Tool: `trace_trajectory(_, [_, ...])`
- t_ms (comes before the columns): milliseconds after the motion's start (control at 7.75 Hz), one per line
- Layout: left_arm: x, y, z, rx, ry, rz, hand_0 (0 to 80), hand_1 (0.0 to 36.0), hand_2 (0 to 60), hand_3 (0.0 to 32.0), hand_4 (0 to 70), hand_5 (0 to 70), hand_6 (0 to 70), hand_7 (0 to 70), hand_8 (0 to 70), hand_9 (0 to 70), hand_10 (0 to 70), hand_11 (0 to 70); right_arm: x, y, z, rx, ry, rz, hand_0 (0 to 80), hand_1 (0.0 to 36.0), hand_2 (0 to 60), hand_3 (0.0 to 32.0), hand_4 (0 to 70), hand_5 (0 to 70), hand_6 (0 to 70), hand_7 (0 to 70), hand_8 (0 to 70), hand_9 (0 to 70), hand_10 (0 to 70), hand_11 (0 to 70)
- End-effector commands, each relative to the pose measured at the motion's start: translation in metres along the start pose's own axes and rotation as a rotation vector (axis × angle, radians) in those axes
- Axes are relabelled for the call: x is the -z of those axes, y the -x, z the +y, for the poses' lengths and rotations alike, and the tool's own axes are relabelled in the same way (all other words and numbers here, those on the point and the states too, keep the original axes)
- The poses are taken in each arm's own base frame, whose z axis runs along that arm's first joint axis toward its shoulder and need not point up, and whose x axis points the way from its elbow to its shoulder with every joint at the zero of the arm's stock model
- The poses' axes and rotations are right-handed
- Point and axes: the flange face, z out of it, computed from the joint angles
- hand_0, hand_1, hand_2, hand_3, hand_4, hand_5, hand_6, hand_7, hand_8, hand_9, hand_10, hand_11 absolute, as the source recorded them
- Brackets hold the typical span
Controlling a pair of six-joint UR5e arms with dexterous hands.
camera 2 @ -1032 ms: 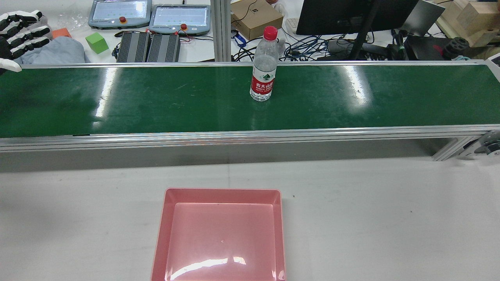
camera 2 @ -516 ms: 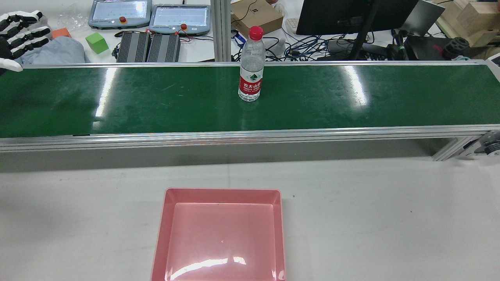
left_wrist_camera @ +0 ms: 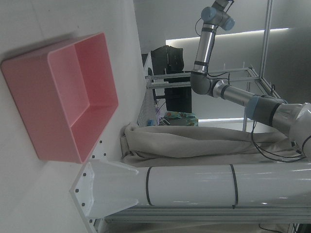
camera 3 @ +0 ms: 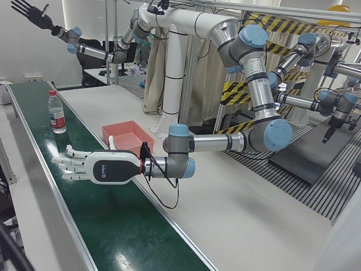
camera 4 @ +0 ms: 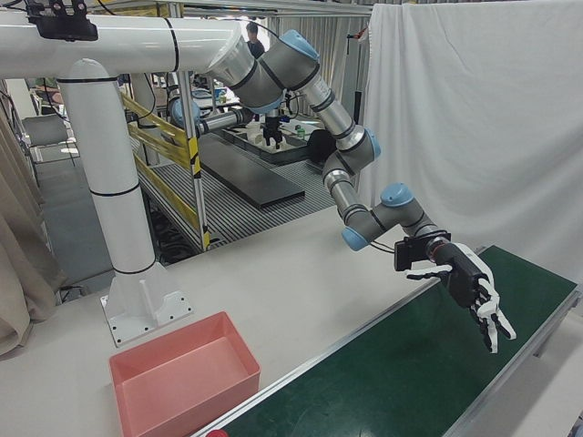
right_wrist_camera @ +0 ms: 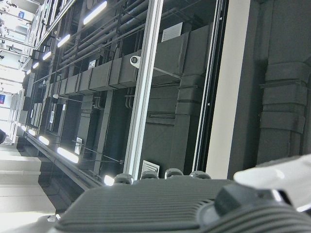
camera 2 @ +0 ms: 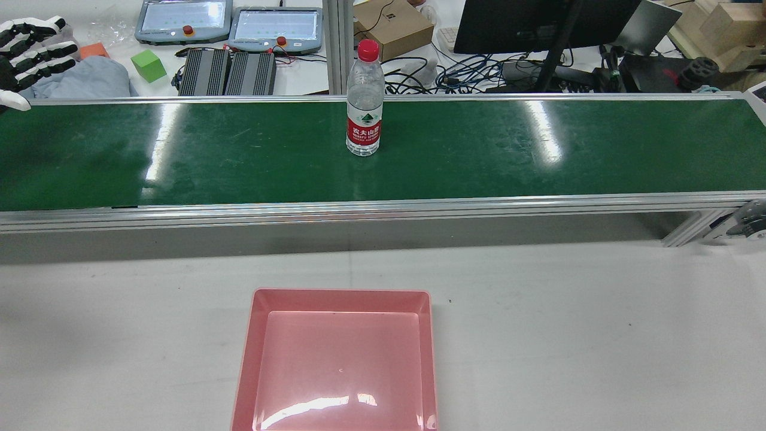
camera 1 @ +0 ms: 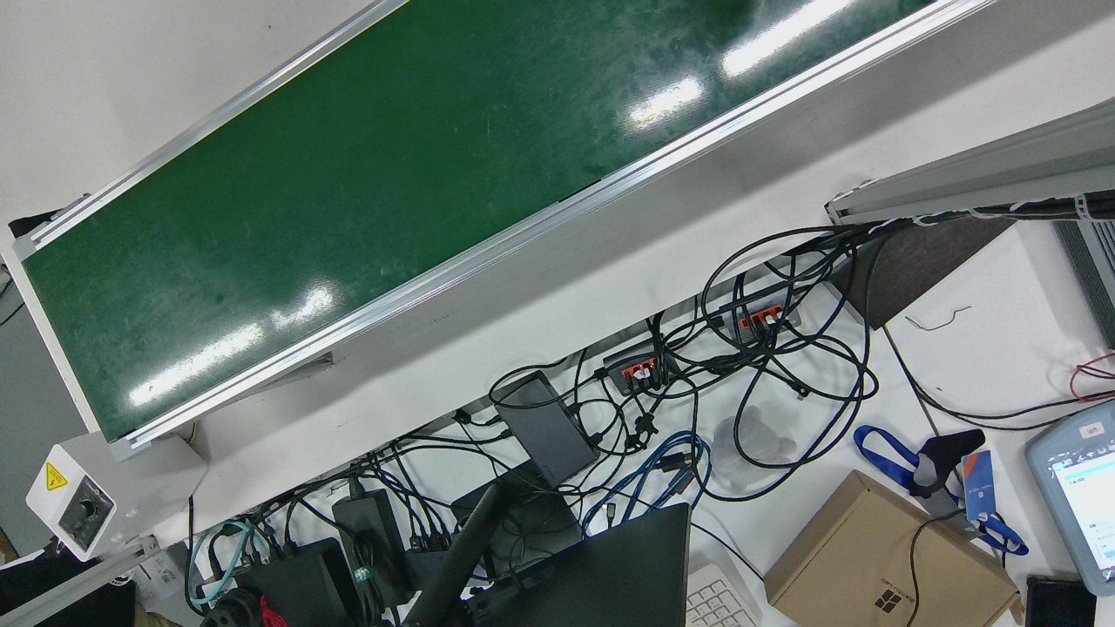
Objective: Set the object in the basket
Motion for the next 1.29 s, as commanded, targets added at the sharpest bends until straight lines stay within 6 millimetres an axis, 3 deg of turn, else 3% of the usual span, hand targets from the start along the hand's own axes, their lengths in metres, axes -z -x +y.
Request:
trace_trajectory(0, [0.0, 0.002, -0.001, 0.001, -0.003, -0.003, 58.8, 18.5, 0.0, 5.6, 8.0, 35.9, 7.2, 5.5, 14.6, 13.1, 6.3, 11.2, 0.001, 0.0, 0.0, 0.0, -0.001, 0.0, 0.0, 0.0, 0.0, 0.0, 0.0, 0.0, 0.0, 0.0, 0.0, 0.0, 0.0, 0.0])
trace_trajectory(258, [-0.005, 0.012, 0.003, -0.049, -0.012, -0.022, 60.0, 18.5, 0.0, 5.6, 8.7, 36.1, 7.3, 5.4, 14.2, 12.9, 6.6, 11.6, 0.0, 0.0, 0.001, 0.0, 0.002, 0.0, 0.0, 0.0, 0.0, 0.0, 0.0, 0.0, 0.0, 0.0, 0.0, 0.0, 0.0, 0.0])
trace_trajectory(645, [-0.053, 0.005, 0.063, -0.058, 0.006, -0.027, 59.9, 16.8, 0.0, 8.4, 3.0, 36.2, 5.5, 4.6, 11.3, 10.9, 7.1, 12.5, -0.001, 0.0, 0.002, 0.0, 0.003, 0.0, 0.0, 0.0, 0.0, 0.0, 0.0, 0.0, 0.0, 0.0, 0.0, 0.0, 0.0, 0.0])
trace_trajectory(774, [-0.069, 0.018, 0.077, -0.084, 0.022, -0.042, 59.1, 16.2, 0.0, 8.6, 2.7, 36.1, 5.3, 4.6, 11.6, 11.4, 7.4, 12.8, -0.001, 0.0, 0.002, 0.0, 0.003, 0.0, 0.0, 0.0, 0.0, 0.0, 0.0, 0.0, 0.0, 0.0, 0.0, 0.0, 0.0, 0.0])
trace_trajectory(903, [-0.083, 0.052, 0.093, -0.061, 0.026, -0.05, 58.9, 15.8, 0.0, 8.6, 2.6, 36.6, 5.3, 4.6, 11.3, 11.2, 7.4, 12.9, -0.001, 0.0, 0.002, 0.001, 0.003, 0.0, 0.0, 0.0, 0.0, 0.0, 0.0, 0.0, 0.0, 0.0, 0.0, 0.0, 0.0, 0.0])
trace_trajectory(1161, [-0.09, 0.084, 0.102, -0.057, 0.021, -0.014, 57.4, 14.9, 0.0, 8.8, 1.6, 36.3, 4.7, 4.6, 11.2, 11.3, 7.7, 13.2, -0.001, 0.0, 0.002, 0.0, 0.003, 0.0, 0.0, 0.0, 0.0, 0.0, 0.0, 0.0, 0.0, 0.0, 0.0, 0.0, 0.0, 0.0])
